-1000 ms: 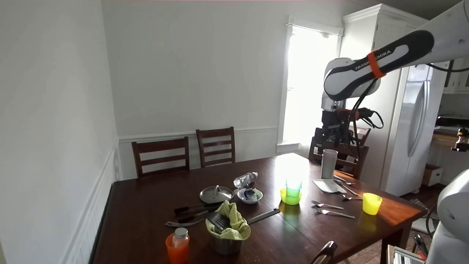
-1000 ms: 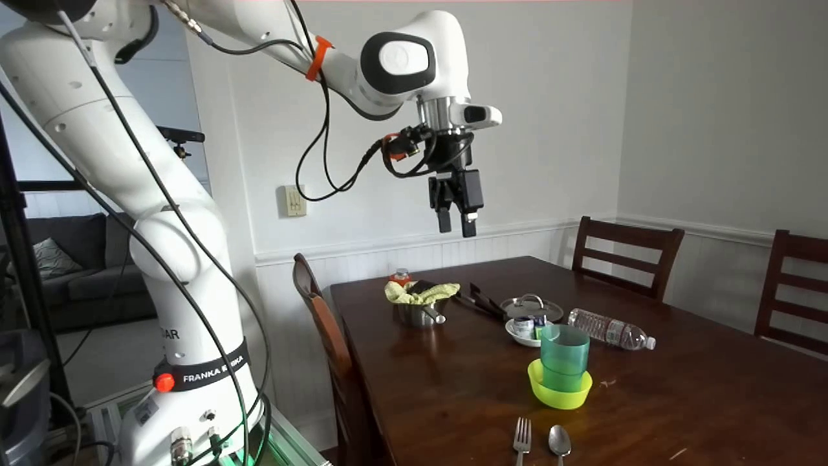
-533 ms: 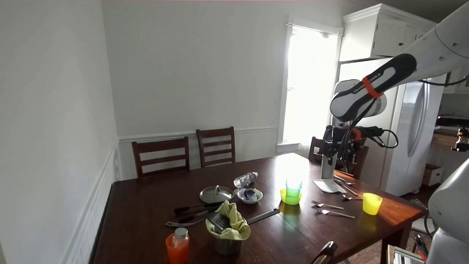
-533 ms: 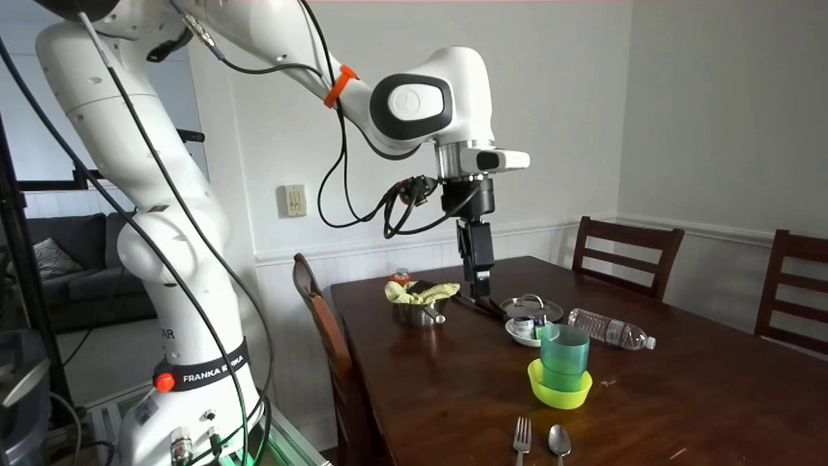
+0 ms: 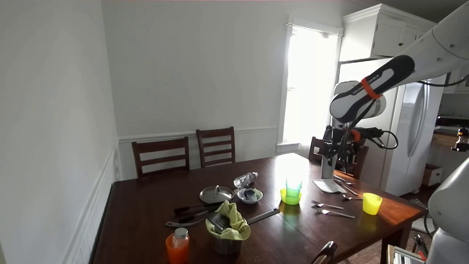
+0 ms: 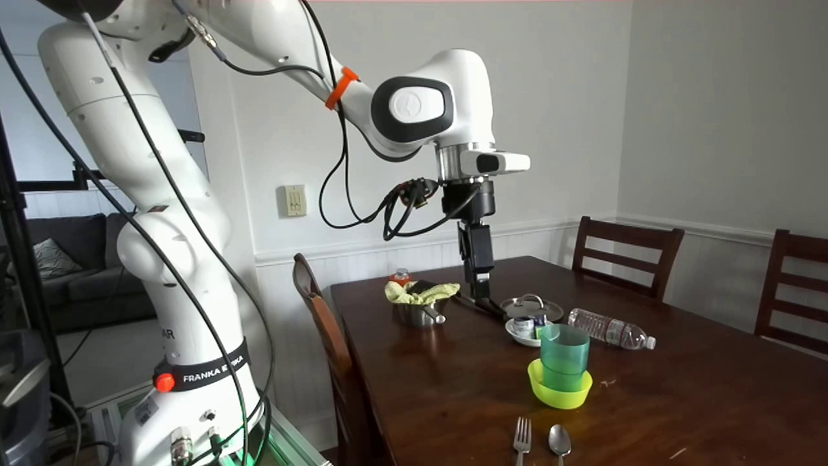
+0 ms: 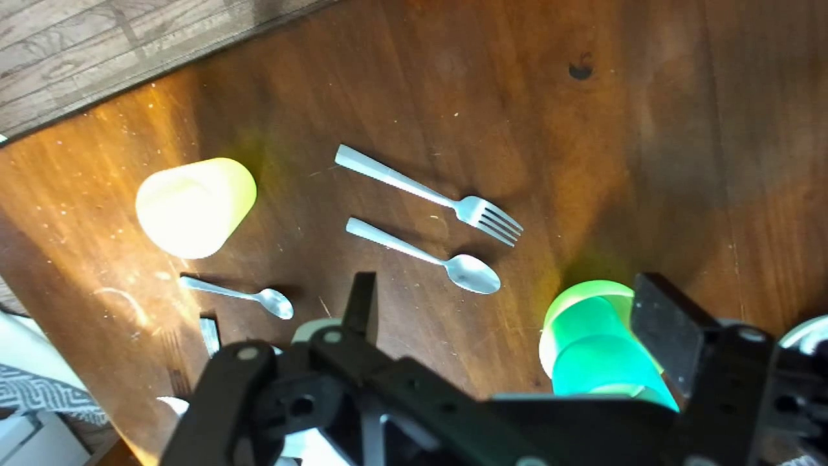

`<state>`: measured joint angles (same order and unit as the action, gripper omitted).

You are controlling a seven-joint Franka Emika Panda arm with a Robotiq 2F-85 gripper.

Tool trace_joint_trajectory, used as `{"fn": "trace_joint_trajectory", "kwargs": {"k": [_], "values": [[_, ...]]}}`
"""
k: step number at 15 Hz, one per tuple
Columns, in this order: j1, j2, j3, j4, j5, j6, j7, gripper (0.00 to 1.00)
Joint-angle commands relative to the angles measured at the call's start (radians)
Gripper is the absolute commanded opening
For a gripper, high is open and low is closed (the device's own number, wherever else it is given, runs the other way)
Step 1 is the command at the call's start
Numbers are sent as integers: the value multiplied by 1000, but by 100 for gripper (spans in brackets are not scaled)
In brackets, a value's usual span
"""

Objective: Put the fork and spoon in the green cup

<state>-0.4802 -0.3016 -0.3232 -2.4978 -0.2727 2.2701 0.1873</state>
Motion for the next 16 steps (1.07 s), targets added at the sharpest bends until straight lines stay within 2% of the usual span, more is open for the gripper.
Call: {"fn": "trace_joint_trajectory", "kwargs": {"k": [1, 8, 16], "values": [[-3, 98, -5, 32, -17, 2, 41, 100], [24, 352, -30, 94, 5, 69, 109, 100], [93, 615, -82, 183, -20, 239, 165, 100]]}}
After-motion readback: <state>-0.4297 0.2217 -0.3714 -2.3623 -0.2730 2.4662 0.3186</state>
